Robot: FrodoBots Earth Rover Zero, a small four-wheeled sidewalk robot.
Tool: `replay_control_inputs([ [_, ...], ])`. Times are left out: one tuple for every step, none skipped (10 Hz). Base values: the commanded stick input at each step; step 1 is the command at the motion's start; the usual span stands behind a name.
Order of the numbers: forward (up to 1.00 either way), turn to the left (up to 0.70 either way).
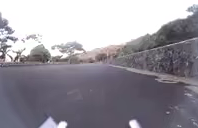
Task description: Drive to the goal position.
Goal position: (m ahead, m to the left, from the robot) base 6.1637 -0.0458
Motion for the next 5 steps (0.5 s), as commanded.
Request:
replay_control_inputs([
  [0.7, 0.0],
  [0.7, 0.0],
  [0.7, 0.0],
  [0.7, 0.0],
  [0.7, 0.0],
])
